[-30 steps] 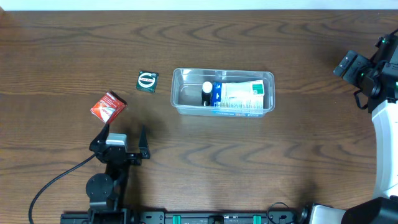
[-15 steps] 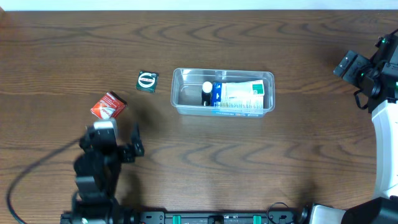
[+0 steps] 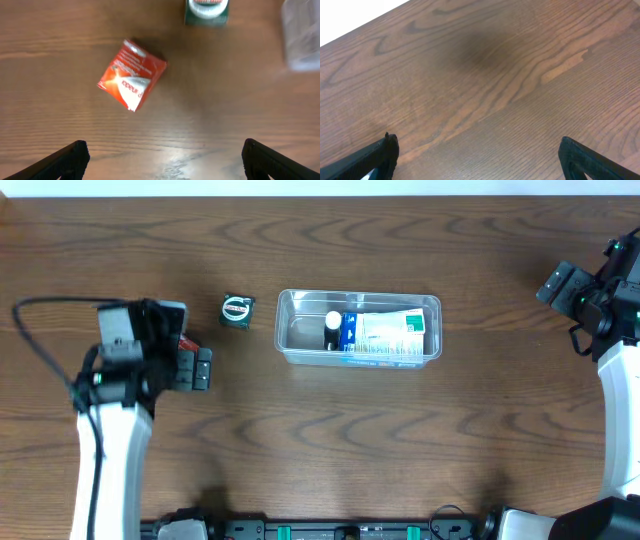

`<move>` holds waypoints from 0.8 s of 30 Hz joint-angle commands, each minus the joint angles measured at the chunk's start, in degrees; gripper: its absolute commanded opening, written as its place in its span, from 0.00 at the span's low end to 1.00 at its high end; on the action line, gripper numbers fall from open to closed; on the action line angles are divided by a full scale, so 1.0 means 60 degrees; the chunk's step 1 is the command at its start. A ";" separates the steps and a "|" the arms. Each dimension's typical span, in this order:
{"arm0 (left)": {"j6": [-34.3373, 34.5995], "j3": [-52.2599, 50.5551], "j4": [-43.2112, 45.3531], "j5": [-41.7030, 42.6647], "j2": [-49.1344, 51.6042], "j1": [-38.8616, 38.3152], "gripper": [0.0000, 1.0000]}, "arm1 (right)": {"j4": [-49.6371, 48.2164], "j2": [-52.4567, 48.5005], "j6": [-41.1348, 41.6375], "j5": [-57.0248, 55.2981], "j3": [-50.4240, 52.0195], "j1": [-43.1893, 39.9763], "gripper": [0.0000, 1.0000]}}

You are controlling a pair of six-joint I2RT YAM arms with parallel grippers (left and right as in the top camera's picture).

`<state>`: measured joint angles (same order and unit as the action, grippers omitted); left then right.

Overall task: Pack container
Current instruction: 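Move the left gripper to the red Actifast box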

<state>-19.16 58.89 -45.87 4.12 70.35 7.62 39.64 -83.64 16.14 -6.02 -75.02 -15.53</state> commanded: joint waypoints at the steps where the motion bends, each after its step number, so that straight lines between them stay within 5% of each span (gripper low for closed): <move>1: -0.1282 0.0171 0.0029 0.0288 0.0707 0.0193 0.98 | 0.0007 0.0007 0.0127 -0.0029 -0.0040 -0.0069 0.99; 12: -0.2663 0.0171 0.1304 0.0488 0.2113 0.1093 0.98 | 0.0007 0.0007 0.0127 -0.0029 -0.0040 -0.0062 0.99; 24: -0.2820 0.0171 0.2455 0.1279 0.3818 0.1417 0.98 | 0.0007 0.0007 0.0127 -0.0029 -0.0040 -0.0062 0.99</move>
<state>-34.63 58.92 -31.83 10.48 91.85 15.92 39.64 -83.64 16.14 -6.02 -75.02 -15.53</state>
